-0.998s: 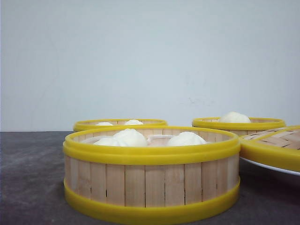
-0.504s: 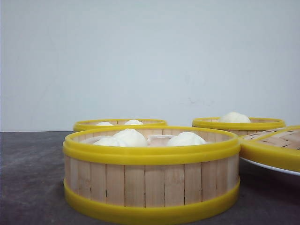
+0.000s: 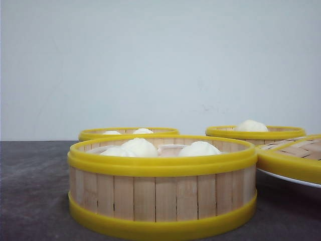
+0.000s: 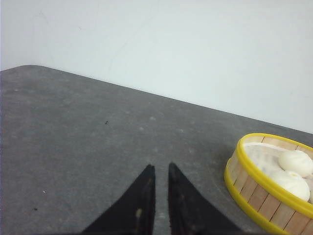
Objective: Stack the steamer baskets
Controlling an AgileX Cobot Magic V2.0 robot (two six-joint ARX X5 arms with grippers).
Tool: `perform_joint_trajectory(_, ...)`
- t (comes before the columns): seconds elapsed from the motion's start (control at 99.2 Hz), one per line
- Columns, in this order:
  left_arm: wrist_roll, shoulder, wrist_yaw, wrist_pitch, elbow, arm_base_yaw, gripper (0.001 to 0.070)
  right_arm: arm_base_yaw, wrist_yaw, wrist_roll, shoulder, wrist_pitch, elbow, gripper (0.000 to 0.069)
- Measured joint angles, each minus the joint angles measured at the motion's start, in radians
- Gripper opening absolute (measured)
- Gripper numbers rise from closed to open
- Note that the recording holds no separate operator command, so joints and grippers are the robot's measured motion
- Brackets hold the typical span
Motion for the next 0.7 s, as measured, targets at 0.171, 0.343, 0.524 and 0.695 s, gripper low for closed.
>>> perform_joint_trajectory(0.171,-0.092,0.000,0.045,-0.007,0.001,0.000,0.0030,0.000,0.038,0.102,0.000,0.023,0.000,0.0011)
perform_joint_trajectory(0.343,-0.292,0.023,0.212,-0.003,0.053,0.000,0.0247,0.000,0.082,0.211,0.000,-0.037,0.000,0.0011)
perform_joint_trajectory(0.524,-0.275,0.333,0.190,-0.148,0.342,0.018,0.0295,0.000,0.080,0.241,0.000,-0.075,0.000,0.0011)
perform_joint_trajectory(0.695,-0.139,0.889,0.333,-0.376,0.811,0.027,0.0375,0.000,0.076,0.259,0.000,-0.079,0.000,0.0011)
